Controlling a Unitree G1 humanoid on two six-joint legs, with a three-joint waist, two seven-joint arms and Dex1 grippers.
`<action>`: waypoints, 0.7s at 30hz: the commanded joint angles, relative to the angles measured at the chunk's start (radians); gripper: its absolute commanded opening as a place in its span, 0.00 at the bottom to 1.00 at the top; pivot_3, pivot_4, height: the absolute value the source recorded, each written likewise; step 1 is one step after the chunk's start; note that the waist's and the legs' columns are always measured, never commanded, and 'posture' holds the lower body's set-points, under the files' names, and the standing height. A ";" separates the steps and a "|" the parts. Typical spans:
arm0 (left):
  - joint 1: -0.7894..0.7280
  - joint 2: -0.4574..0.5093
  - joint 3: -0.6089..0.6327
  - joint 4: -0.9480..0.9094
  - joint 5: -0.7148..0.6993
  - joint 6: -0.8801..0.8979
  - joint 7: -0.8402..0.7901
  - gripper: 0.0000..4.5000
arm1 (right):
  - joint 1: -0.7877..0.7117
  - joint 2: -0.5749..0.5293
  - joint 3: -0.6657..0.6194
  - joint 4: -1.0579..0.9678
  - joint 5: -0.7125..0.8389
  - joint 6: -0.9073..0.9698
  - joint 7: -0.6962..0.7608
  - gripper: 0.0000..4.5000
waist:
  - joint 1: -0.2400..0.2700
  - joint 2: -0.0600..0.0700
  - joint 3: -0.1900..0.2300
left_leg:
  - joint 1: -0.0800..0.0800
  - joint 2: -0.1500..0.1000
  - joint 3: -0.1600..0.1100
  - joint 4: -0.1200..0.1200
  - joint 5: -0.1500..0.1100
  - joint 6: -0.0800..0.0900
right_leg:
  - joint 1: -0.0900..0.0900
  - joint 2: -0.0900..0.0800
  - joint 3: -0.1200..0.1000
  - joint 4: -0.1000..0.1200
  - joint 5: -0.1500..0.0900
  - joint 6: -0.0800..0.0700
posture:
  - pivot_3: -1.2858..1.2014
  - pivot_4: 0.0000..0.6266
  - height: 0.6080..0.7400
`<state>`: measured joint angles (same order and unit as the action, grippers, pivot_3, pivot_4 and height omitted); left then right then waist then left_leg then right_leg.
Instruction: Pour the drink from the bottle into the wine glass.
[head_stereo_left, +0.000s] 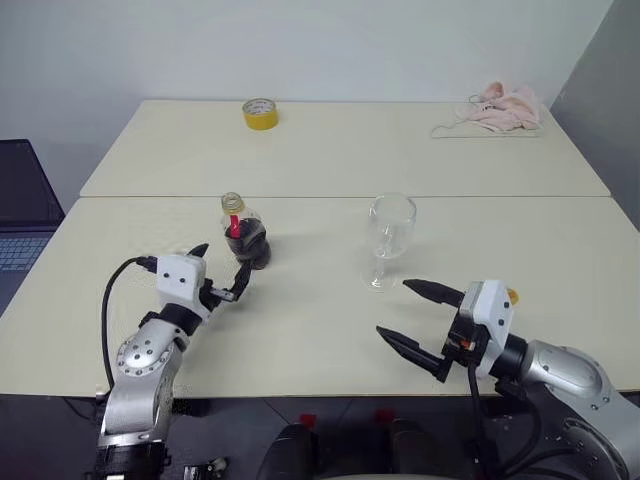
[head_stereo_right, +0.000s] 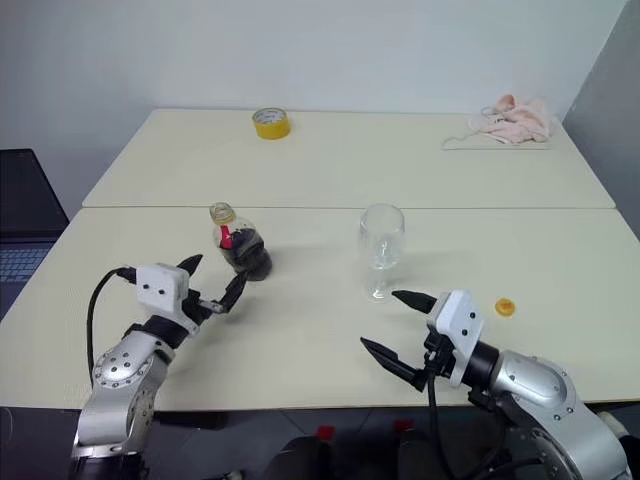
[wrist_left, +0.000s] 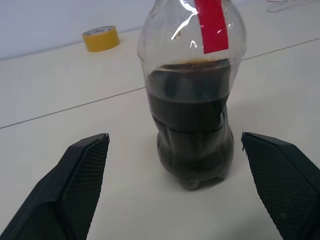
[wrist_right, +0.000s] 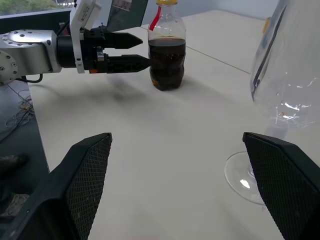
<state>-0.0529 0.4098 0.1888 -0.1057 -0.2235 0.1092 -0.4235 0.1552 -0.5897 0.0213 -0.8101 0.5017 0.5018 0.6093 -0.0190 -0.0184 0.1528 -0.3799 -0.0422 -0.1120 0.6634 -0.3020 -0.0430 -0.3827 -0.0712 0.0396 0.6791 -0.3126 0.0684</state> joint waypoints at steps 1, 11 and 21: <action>-0.032 0.011 -0.016 0.008 0.007 0.005 -0.015 1.00 | 0.011 0.000 -0.014 -0.030 -0.002 -0.042 0.008 1.00 | -0.002 0.000 0.000 | 0.000 0.000 0.000 0.000 0.000 0.000 | 0.000 0.000 0.000 0.000 0.000 0.000 | 0.52 0.24 1.00; -0.134 0.009 -0.035 0.114 0.031 0.010 -0.006 1.00 | -0.038 0.000 -0.021 -0.038 -0.003 -0.034 -0.022 1.00 | -0.006 0.000 0.000 | 0.000 0.000 0.000 0.000 0.000 0.000 | -0.001 0.000 0.000 0.001 0.000 0.000 | 0.52 0.24 1.00; -0.162 0.006 -0.051 0.156 0.026 0.019 -0.027 1.00 | -0.094 0.004 -0.016 -0.052 0.003 0.008 -0.074 1.00 | -0.007 0.000 0.000 | 0.000 0.000 0.000 0.000 0.000 0.000 | -0.001 0.000 0.000 0.001 0.000 0.000 | 0.52 0.24 1.00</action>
<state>-0.1984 0.4098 0.1411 0.0599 -0.1966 0.1316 -0.4445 0.0686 -0.5868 0.0197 -0.8167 0.4935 0.5106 0.5437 -0.0262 -0.0187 0.1527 -0.3802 -0.0423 -0.1118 0.6636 -0.3019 -0.0431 -0.3838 -0.0712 0.0400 0.6797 -0.3126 0.0684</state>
